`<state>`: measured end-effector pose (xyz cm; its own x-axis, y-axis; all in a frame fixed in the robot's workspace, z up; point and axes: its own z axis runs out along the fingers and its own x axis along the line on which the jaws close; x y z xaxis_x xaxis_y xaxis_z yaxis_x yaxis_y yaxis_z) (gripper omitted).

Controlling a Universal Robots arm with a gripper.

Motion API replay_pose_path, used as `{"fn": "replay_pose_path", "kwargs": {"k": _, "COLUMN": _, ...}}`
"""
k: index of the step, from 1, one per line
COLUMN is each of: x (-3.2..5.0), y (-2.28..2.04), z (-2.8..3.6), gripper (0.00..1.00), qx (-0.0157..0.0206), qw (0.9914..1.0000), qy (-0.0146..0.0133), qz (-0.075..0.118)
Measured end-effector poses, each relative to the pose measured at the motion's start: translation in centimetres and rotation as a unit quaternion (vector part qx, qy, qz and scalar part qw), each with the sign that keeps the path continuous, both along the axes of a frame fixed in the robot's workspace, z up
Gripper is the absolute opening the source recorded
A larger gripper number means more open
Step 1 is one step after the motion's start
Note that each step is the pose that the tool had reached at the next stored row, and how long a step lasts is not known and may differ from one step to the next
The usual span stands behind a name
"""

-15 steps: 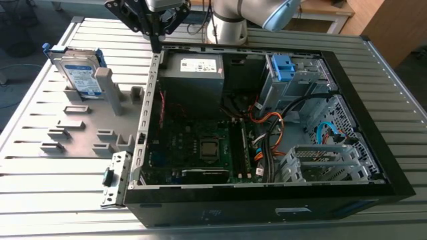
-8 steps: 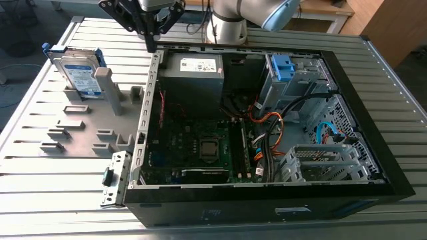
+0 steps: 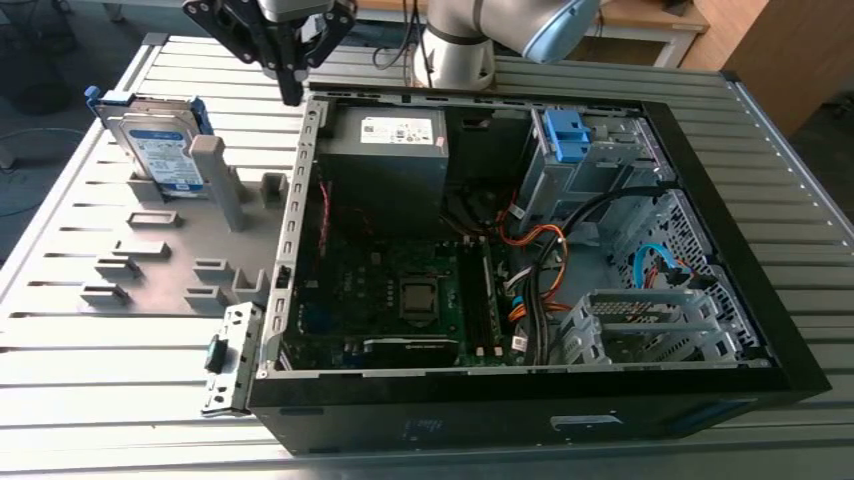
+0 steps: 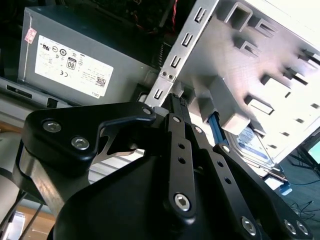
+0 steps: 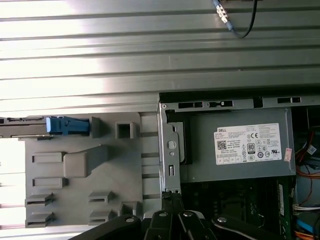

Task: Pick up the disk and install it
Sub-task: 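Reach for the disk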

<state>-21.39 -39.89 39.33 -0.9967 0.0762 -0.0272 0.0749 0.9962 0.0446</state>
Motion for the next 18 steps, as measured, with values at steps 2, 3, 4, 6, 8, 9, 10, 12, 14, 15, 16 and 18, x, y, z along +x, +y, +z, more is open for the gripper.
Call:
{"fn": "replay_pose_path", "kwargs": {"k": 2, "x": -0.23, "y": 0.0, "z": 0.0, "gripper": 0.11, "qx": 0.0, "qw": 1.0, "qy": 0.0, "qz": 0.0}}
{"fn": "replay_pose_path", "kwargs": {"k": 3, "x": -0.34, "y": 0.0, "z": 0.0, "gripper": 0.11, "qx": 0.0, "qw": 1.0, "qy": 0.0, "qz": 0.0}}
{"fn": "replay_pose_path", "kwargs": {"k": 4, "x": -0.45, "y": 0.0, "z": 0.0, "gripper": 0.11, "qx": 0.0, "qw": 1.0, "qy": 0.0, "qz": 0.0}}
{"fn": "replay_pose_path", "kwargs": {"k": 6, "x": -0.69, "y": 0.0, "z": 0.0, "gripper": 0.11, "qx": 0.0, "qw": 1.0, "qy": 0.0, "qz": 0.0}}
{"fn": "replay_pose_path", "kwargs": {"k": 8, "x": -0.92, "y": 0.0, "z": 0.0, "gripper": 0.11, "qx": 0.0, "qw": 1.0, "qy": 0.0, "qz": 0.0}}
{"fn": "replay_pose_path", "kwargs": {"k": 9, "x": -1.03, "y": 0.0, "z": 0.0, "gripper": 0.11, "qx": 0.0, "qw": 1.0, "qy": 0.0, "qz": 0.0}}
{"fn": "replay_pose_path", "kwargs": {"k": 10, "x": -1.13, "y": 0.0, "z": 0.0, "gripper": 0.11, "qx": 0.0, "qw": 1.0, "qy": 0.0, "qz": 0.0}}
{"fn": "replay_pose_path", "kwargs": {"k": 12, "x": -1.36, "y": 0.0, "z": 0.0, "gripper": 0.11, "qx": 0.0, "qw": 1.0, "qy": 0.0, "qz": 0.0}}
{"fn": "replay_pose_path", "kwargs": {"k": 14, "x": -1.59, "y": 0.0, "z": 0.0, "gripper": 0.11, "qx": 0.0, "qw": 1.0, "qy": 0.0, "qz": 0.0}}
{"fn": "replay_pose_path", "kwargs": {"k": 15, "x": -1.72, "y": 0.0, "z": 0.0, "gripper": 0.11, "qx": 0.0, "qw": 1.0, "qy": 0.0, "qz": 0.0}}
{"fn": "replay_pose_path", "kwargs": {"k": 16, "x": -1.84, "y": 0.0, "z": 0.0, "gripper": 0.11, "qx": 0.0, "qw": 1.0, "qy": 0.0, "qz": 0.0}}
{"fn": "replay_pose_path", "kwargs": {"k": 18, "x": -2.11, "y": 0.0, "z": 0.0, "gripper": 0.11, "qx": 0.0, "qw": 1.0, "qy": 0.0001, "qz": 0.0}}
